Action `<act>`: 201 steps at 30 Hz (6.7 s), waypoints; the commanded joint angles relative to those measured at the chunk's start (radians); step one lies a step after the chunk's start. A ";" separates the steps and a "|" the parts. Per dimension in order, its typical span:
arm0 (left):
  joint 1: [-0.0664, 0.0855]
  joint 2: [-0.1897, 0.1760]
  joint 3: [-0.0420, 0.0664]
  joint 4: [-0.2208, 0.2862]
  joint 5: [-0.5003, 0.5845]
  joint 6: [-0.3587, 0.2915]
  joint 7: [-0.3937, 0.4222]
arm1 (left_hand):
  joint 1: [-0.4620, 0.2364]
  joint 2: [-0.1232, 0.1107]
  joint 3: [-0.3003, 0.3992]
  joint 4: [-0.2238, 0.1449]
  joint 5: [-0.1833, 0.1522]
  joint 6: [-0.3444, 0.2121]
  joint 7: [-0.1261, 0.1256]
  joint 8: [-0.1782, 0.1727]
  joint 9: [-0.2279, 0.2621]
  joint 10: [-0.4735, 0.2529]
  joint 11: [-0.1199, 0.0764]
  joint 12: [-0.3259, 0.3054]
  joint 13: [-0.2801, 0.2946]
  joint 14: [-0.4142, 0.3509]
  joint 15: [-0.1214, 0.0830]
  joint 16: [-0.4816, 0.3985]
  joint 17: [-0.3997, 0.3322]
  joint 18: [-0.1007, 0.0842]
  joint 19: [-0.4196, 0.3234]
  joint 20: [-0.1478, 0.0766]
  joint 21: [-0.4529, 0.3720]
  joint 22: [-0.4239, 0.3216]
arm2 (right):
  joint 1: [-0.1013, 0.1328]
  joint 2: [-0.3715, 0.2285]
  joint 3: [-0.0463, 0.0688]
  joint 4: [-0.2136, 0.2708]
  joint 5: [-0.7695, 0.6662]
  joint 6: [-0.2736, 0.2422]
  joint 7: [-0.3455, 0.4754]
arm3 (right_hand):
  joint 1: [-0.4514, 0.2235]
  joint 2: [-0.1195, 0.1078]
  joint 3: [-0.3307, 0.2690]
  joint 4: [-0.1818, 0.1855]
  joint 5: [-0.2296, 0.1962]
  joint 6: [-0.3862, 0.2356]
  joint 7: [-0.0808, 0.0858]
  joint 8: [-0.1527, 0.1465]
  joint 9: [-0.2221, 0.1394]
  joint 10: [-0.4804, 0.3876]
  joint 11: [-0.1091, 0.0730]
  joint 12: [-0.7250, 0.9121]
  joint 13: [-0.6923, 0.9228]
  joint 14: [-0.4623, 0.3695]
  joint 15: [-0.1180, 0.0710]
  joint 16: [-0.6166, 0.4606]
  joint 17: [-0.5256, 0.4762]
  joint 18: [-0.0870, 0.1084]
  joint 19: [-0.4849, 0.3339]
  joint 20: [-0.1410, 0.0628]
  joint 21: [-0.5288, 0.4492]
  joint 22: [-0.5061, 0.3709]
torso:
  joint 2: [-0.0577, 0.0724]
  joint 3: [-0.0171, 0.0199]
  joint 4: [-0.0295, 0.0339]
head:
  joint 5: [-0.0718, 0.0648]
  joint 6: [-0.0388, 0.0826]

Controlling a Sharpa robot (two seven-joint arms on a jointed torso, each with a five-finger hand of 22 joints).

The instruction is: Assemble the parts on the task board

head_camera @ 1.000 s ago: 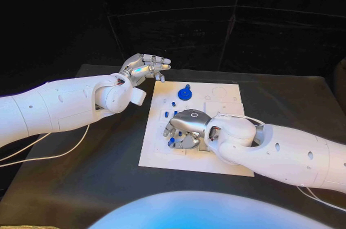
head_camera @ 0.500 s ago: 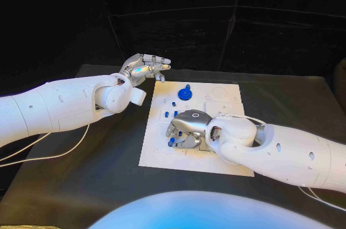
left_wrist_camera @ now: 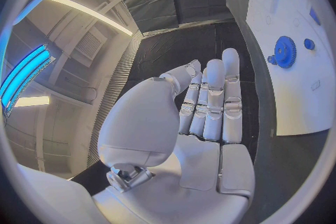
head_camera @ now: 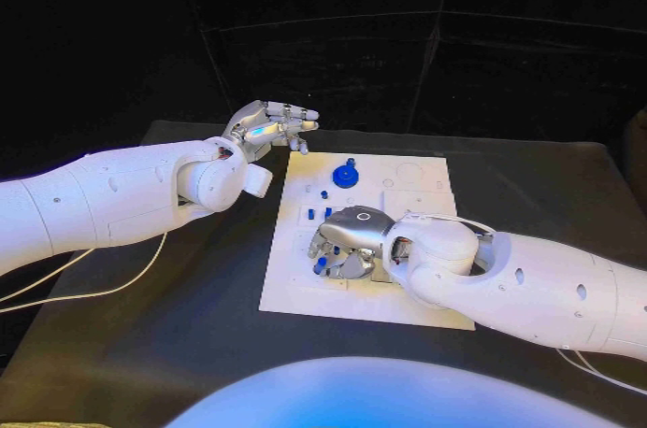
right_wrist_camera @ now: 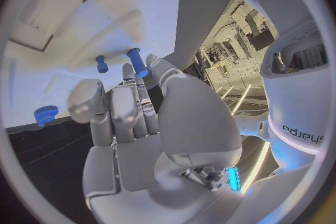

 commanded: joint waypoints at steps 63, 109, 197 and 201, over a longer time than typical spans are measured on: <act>0.002 -0.007 0.000 -0.001 0.003 0.012 -0.001 | -0.011 0.002 0.003 -0.003 0.004 -0.006 0.001 0.008 -0.001 -0.005 -0.002 0.005 -0.001 -0.007 0.001 -0.005 -0.003 0.006 -0.008 -0.001 -0.007 -0.002 | 0.043 -0.314 0.004 0.165 0.383 -0.216 -0.082 | -0.117 -0.010 -0.134 0.105 0.092 0.067 -0.037 0.060 0.018 0.201 -0.042 0.137 0.094 0.037 -0.036 0.099 0.143 -0.024 0.054 -0.030 0.089 0.132 | -0.006 -0.0058 -0.0076 | -0.048 0.018; 0.001 -0.018 -0.002 0.010 0.003 0.017 -0.002 | -0.012 0.002 0.003 -0.004 0.004 -0.006 0.001 0.009 -0.001 -0.005 -0.002 0.006 -0.002 -0.008 0.001 -0.005 -0.004 0.006 -0.008 -0.001 -0.007 -0.003 | -0.019 -0.431 -0.001 0.185 0.288 -0.020 -0.469 | -0.131 0.060 -0.453 0.255 0.082 0.007 -0.072 0.279 0.164 0.229 -0.071 1.136 1.201 0.061 -0.059 0.221 0.362 -0.050 0.099 -0.058 0.175 0.277 | -0.012 -0.0111 -0.0228 | -0.089 0.021; 0.001 -0.013 -0.002 0.013 0.003 0.050 -0.030 | -0.015 0.003 0.002 -0.003 0.004 -0.007 0.001 0.011 -0.002 -0.007 -0.001 0.007 -0.003 -0.010 0.002 -0.006 -0.006 0.006 -0.009 0.000 -0.009 -0.005 | -0.040 -0.264 0.003 0.206 0.245 -0.196 -0.583 | -0.310 0.038 -0.451 0.257 -0.128 0.037 -0.112 0.383 0.348 0.237 -0.105 1.083 1.230 0.056 -0.088 0.202 0.350 -0.052 0.103 -0.086 0.174 0.290 | -0.013 -0.0106 -0.0260 | -0.076 0.027; 0.001 -0.013 -0.002 0.012 0.003 0.051 -0.030 | -0.017 0.003 0.002 -0.003 0.004 -0.008 0.001 0.012 -0.002 -0.009 -0.001 0.007 -0.003 -0.011 0.003 -0.006 -0.007 0.006 -0.009 0.000 -0.010 -0.005 | -0.040 -0.282 0.003 0.224 0.245 -0.184 -0.554 | -0.221 0.054 -0.435 0.243 -0.121 0.038 -0.111 0.383 0.356 0.239 -0.105 1.083 1.234 0.058 -0.088 0.203 0.354 -0.052 0.104 -0.085 0.175 0.295 | -0.014 -0.0106 -0.0261 | -0.076 0.026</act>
